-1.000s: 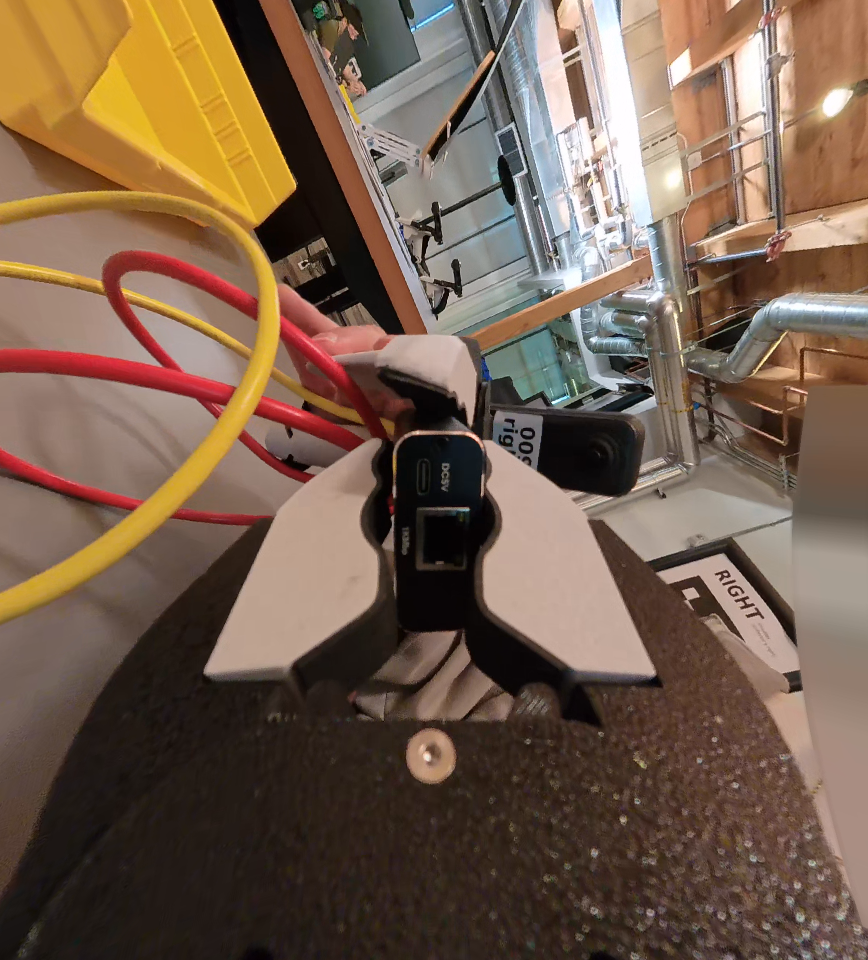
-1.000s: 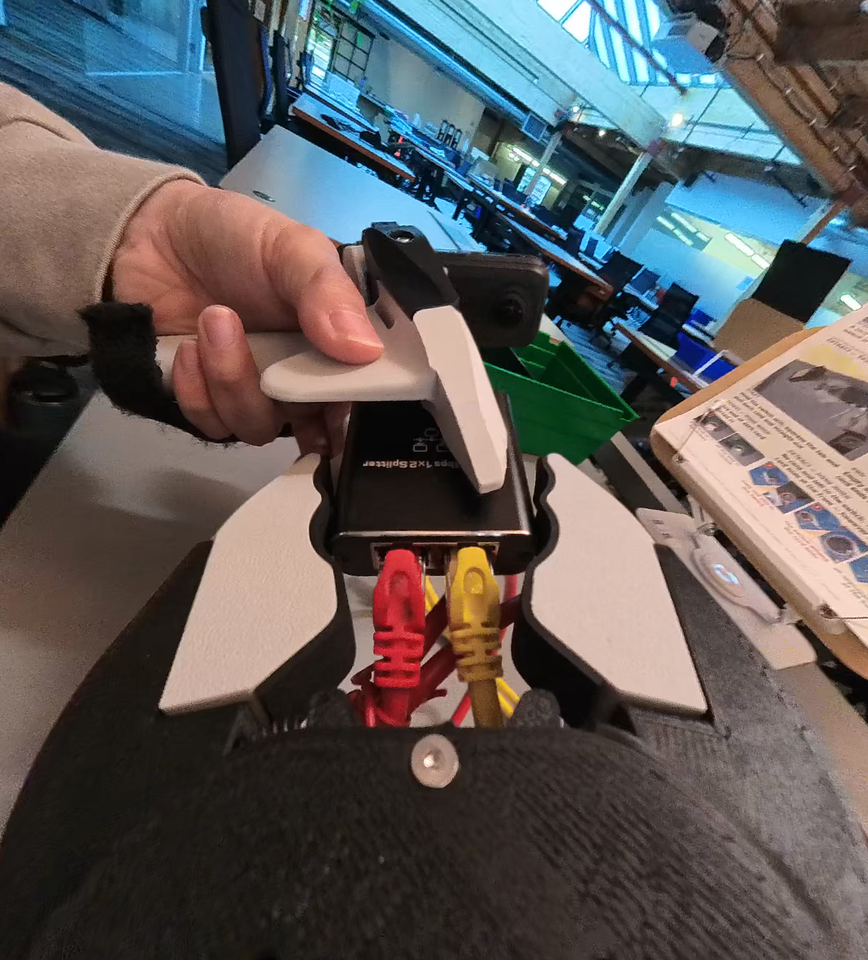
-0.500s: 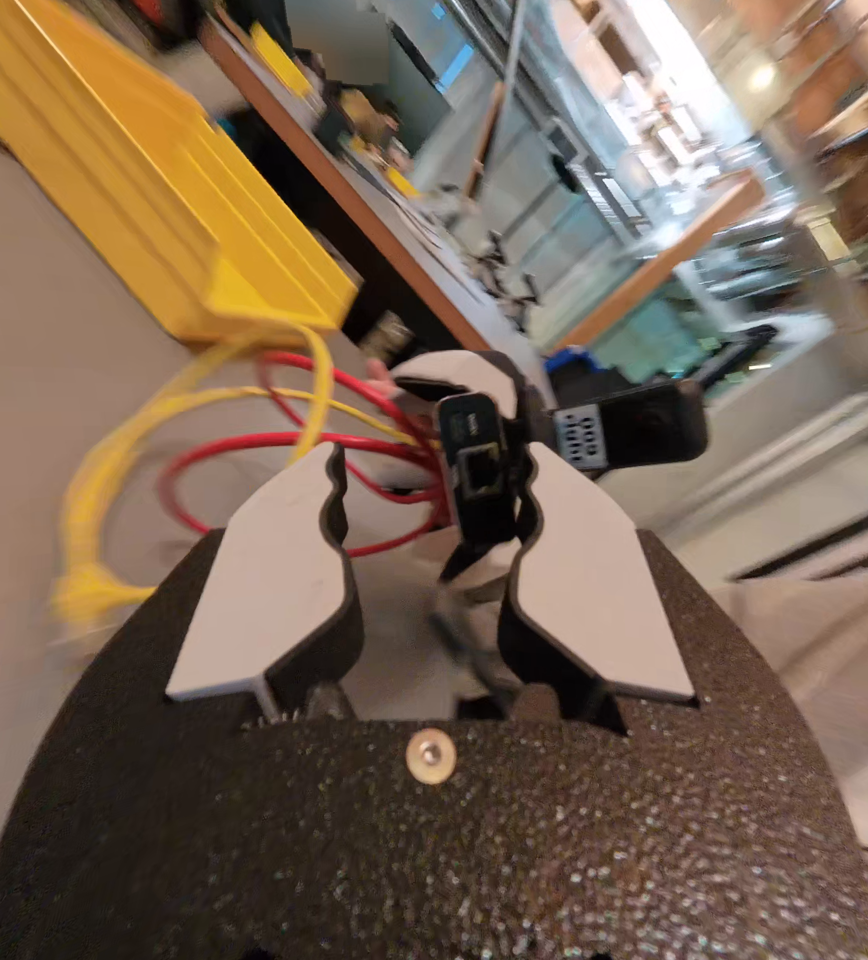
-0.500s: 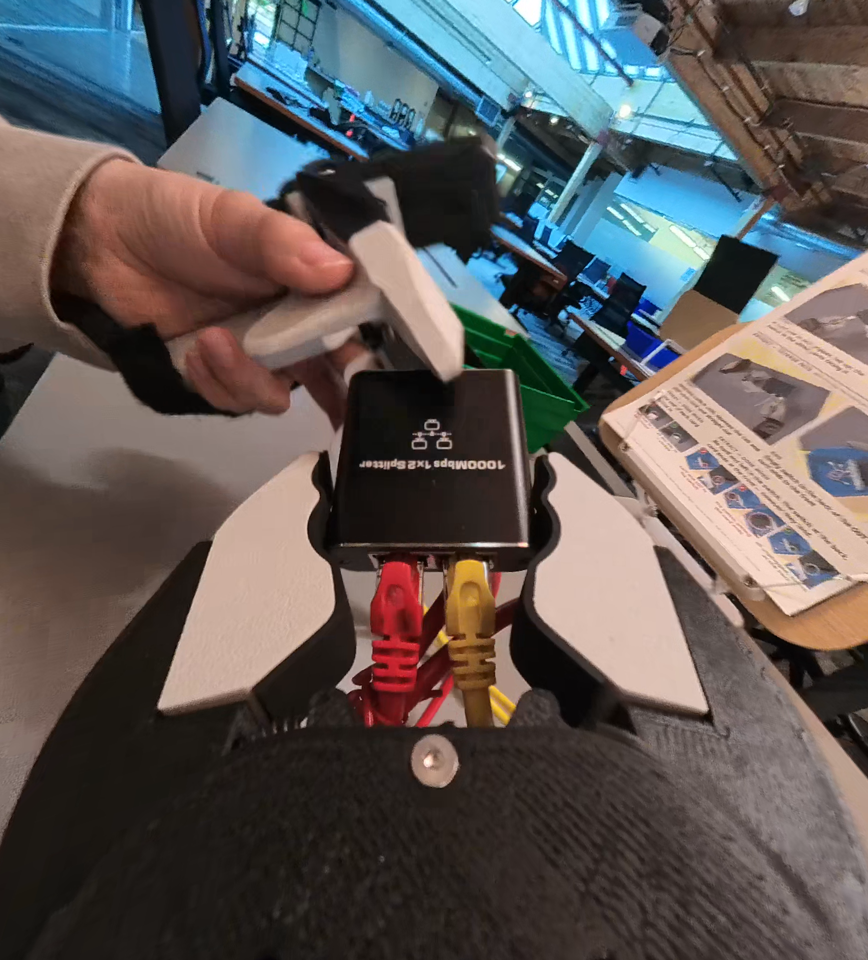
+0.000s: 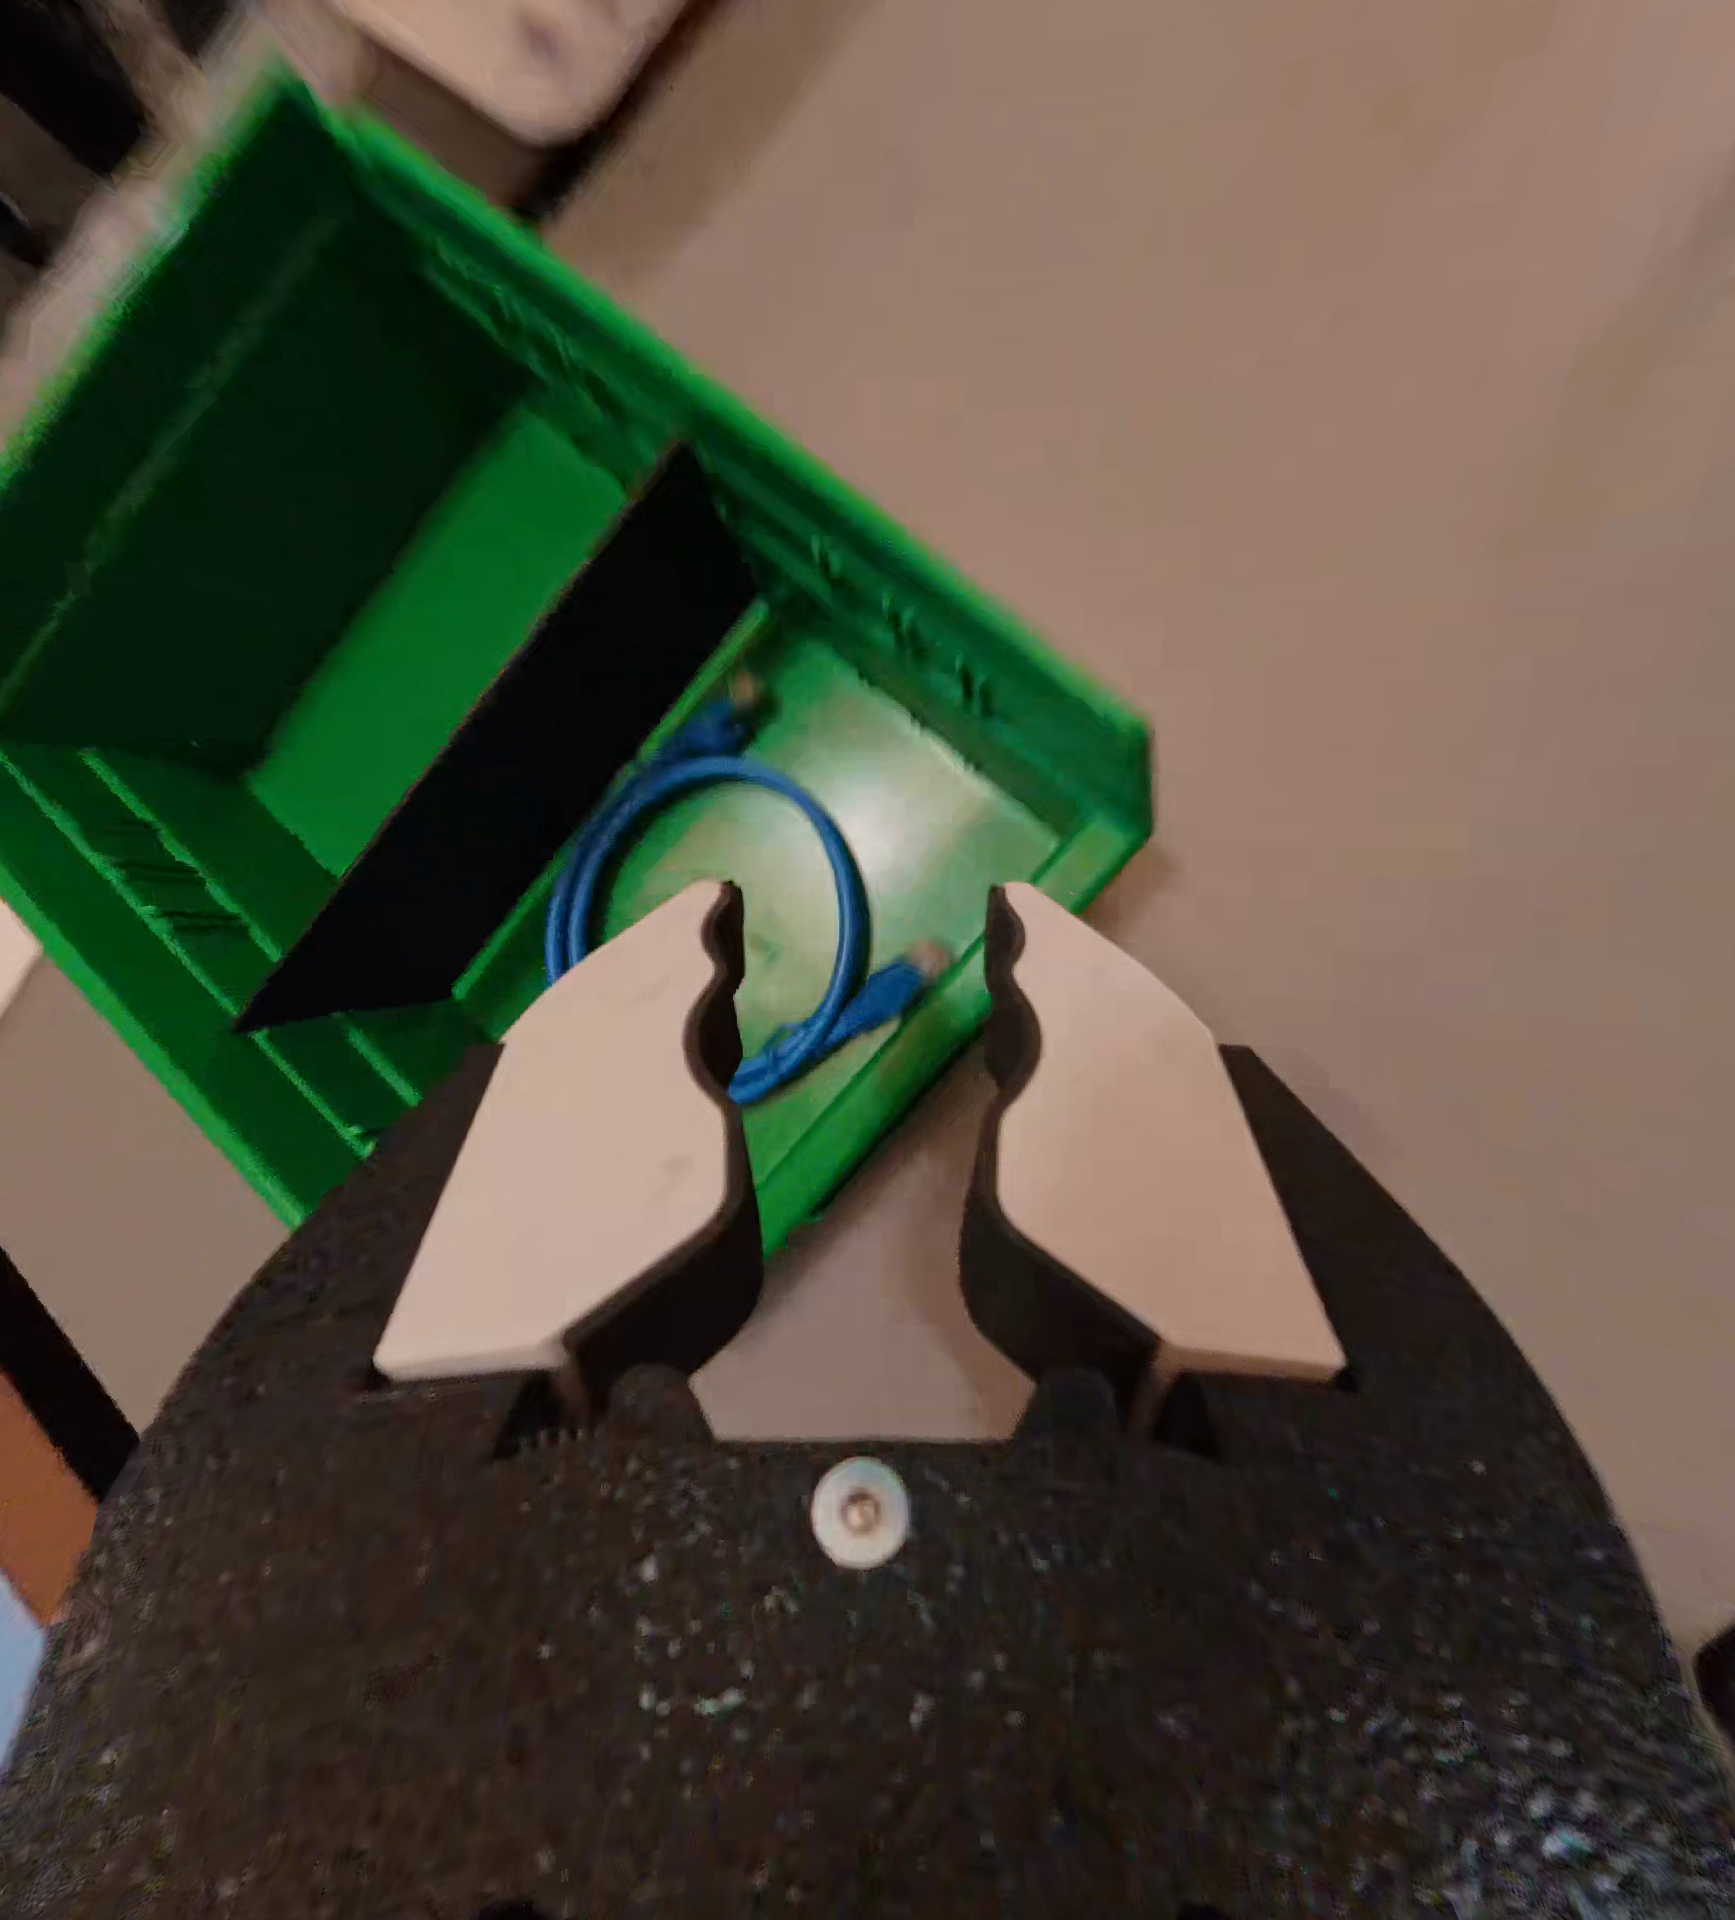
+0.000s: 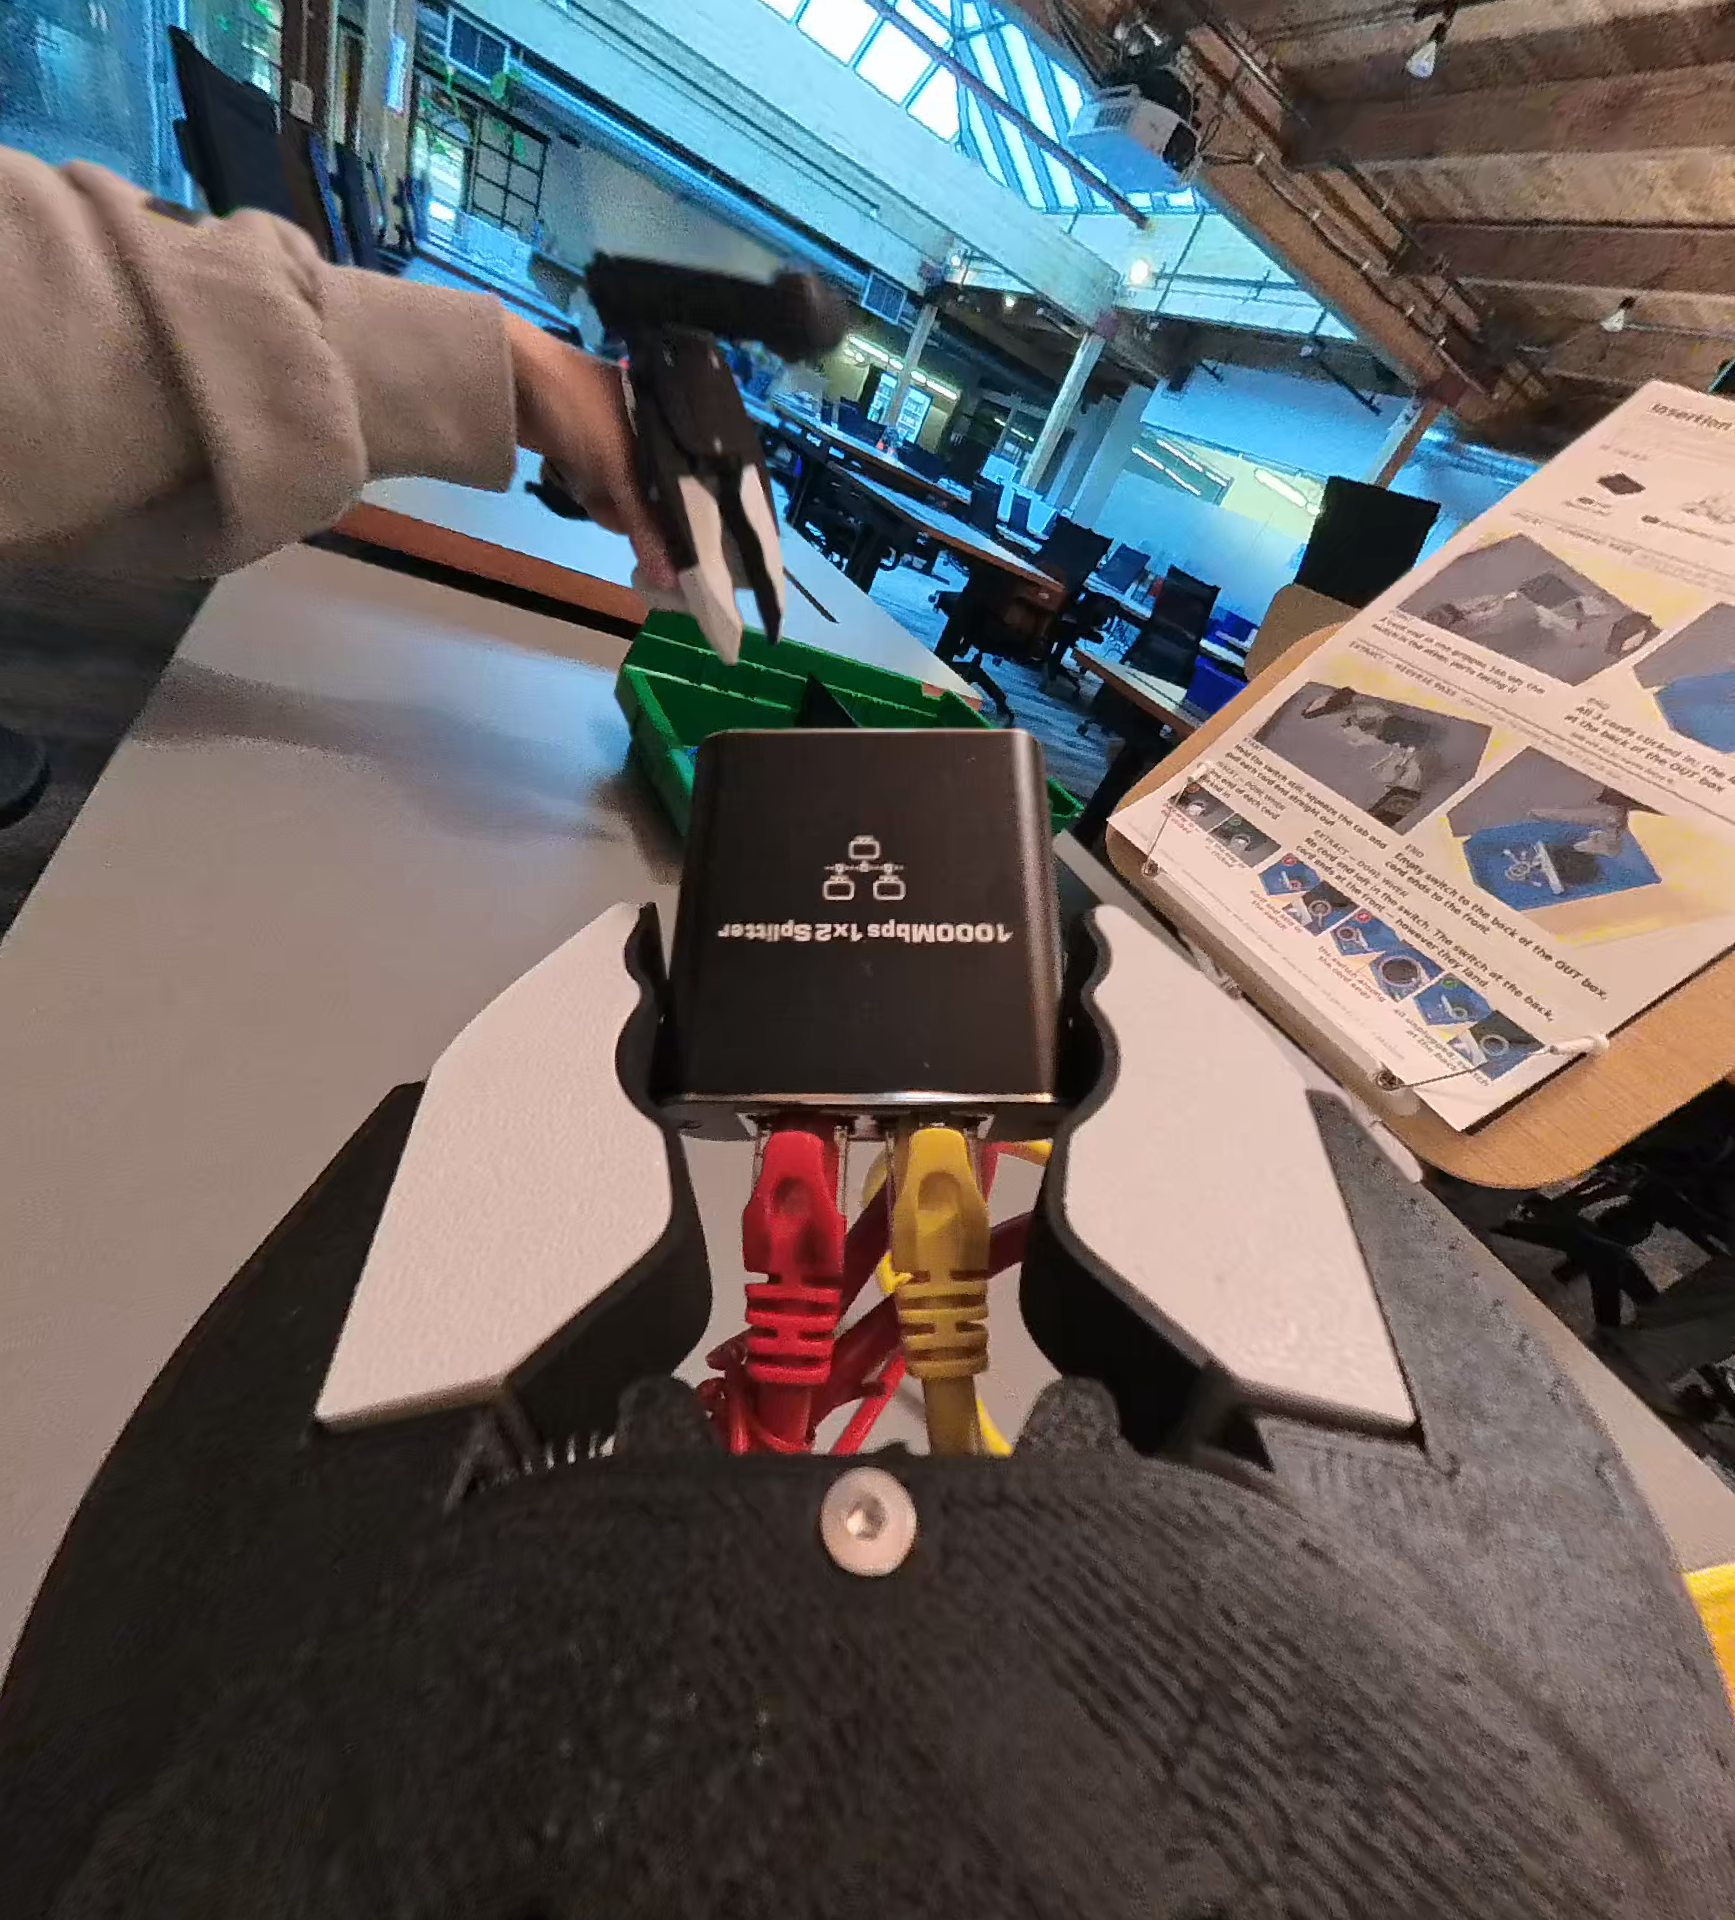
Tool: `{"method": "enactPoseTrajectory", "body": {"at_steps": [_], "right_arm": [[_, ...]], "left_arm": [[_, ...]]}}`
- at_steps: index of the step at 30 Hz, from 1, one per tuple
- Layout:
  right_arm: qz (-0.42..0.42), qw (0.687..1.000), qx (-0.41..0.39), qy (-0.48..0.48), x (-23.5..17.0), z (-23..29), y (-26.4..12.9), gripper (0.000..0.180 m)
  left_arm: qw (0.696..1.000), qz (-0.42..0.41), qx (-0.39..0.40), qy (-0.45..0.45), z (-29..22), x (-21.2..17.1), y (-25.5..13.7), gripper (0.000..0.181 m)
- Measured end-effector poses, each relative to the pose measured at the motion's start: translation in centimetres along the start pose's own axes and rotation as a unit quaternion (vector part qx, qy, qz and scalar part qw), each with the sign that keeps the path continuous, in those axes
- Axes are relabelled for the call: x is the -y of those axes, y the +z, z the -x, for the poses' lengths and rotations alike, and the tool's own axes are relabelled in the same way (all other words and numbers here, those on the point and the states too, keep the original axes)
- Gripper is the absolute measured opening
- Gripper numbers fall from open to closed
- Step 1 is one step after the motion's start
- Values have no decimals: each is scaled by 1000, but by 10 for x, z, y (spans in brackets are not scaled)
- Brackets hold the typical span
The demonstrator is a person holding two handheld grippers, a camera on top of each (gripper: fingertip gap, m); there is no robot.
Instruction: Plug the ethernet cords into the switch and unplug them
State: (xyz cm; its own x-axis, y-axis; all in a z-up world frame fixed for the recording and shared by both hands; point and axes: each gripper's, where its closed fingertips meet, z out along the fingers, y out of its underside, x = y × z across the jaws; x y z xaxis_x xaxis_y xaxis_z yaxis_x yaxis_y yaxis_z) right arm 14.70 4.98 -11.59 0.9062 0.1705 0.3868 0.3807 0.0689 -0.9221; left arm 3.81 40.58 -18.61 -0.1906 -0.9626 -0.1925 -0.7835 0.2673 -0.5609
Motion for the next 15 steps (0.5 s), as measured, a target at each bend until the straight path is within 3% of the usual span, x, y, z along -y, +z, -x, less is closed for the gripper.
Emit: {"method": "enactPoseTrajectory", "body": {"at_steps": [3, 10, 15], "right_arm": [[10, 1000, 3, -9, 1, 3, 3, 75], [-1, 1000, -2, 8, 1, 0, 5, 75], [9, 1000, -4, 16, -8, -3, 4, 75]], "left_arm": [[997, 78, -28, -9, 15, -22, 21, 42], [983, 92, -10, 161, 42, -12, 73, 41], [968, 102, -35, 224, 40, -19, 115, 41]]}}
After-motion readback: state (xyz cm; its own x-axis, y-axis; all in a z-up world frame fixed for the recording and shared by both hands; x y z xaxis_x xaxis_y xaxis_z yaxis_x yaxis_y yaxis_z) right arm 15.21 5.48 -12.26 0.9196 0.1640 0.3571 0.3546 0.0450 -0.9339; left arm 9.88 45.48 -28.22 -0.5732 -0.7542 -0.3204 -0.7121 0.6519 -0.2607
